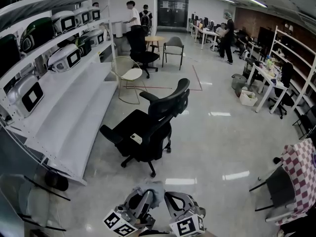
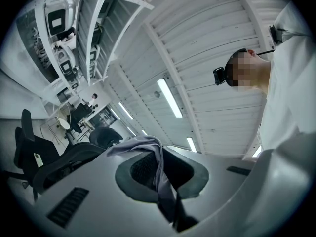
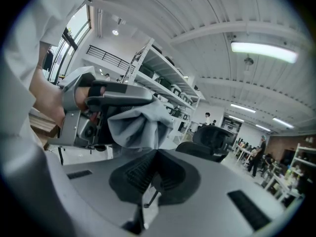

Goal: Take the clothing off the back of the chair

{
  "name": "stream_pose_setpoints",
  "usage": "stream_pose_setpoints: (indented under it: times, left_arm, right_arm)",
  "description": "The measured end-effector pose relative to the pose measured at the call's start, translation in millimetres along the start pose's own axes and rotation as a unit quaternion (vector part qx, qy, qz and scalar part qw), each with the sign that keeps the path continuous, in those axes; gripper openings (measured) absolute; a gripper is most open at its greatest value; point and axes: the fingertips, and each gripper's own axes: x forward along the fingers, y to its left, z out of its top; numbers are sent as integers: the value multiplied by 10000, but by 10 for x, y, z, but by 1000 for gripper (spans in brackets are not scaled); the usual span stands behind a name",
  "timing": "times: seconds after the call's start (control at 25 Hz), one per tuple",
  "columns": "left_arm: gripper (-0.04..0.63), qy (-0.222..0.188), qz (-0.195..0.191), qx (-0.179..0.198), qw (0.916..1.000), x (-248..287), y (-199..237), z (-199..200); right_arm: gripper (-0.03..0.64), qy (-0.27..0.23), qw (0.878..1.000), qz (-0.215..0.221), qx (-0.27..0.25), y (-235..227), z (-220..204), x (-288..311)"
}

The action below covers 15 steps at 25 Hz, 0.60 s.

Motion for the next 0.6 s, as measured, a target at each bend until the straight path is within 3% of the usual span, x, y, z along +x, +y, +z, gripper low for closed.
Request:
stream_pose_setpoints:
  times: [0.6]
  left_arm:
    - [27, -57, 75, 19, 10000, -22, -24, -8]
  right_arm:
    - [17, -48, 9999, 102, -19, 36, -10, -22]
